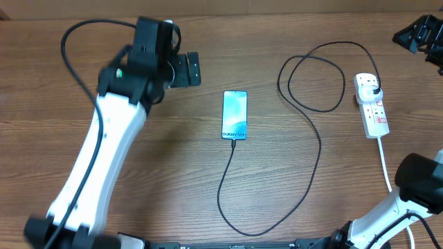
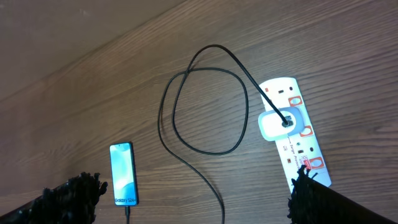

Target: Plug charger to phone and switch on socket

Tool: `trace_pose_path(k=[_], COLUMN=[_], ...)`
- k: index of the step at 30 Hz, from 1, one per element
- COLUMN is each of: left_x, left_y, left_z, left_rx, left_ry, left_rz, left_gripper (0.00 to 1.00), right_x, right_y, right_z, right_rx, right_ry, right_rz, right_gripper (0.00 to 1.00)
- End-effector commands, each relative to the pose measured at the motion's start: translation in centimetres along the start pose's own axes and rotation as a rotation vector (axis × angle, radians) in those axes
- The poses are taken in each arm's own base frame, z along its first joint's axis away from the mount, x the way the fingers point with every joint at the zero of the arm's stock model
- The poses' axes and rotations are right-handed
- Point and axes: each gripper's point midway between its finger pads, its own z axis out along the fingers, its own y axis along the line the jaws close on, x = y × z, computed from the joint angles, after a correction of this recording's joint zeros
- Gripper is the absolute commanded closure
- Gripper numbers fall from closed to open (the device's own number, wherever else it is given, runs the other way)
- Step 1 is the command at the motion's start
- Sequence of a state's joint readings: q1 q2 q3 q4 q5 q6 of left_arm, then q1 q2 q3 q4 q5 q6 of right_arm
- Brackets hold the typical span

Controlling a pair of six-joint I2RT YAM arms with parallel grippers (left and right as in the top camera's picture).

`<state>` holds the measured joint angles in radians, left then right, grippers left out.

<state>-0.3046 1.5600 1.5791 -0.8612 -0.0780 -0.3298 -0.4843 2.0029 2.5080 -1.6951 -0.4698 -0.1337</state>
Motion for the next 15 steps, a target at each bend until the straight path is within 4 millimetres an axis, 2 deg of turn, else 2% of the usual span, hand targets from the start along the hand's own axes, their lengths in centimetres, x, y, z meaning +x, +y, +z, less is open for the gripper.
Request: trace_pose_path(k=[1, 9, 15], left_x=[0.6, 4.6, 5.0], left_y=[0.3, 2.9, 4.4], left_z=[-3.1, -4.9, -7.9], left_rx=[-0.022, 0.027, 0.108], left_ry=[-0.121, -0.377, -0.670], left_rz=[0.035, -0.010, -0.071], left_gripper=[0.00, 0.00, 0.00], right_x=[-0.2, -0.2, -0.2], right_y=[0.0, 0.0, 0.0], right_z=[-0.2, -0.2, -0.2], right_rx=[0.000, 0.000, 0.000], right_ry=[-0.010, -0.010, -0.010], right_rz=[-0.003, -0.003, -0.003], right_gripper=[0.00, 0.00, 0.00])
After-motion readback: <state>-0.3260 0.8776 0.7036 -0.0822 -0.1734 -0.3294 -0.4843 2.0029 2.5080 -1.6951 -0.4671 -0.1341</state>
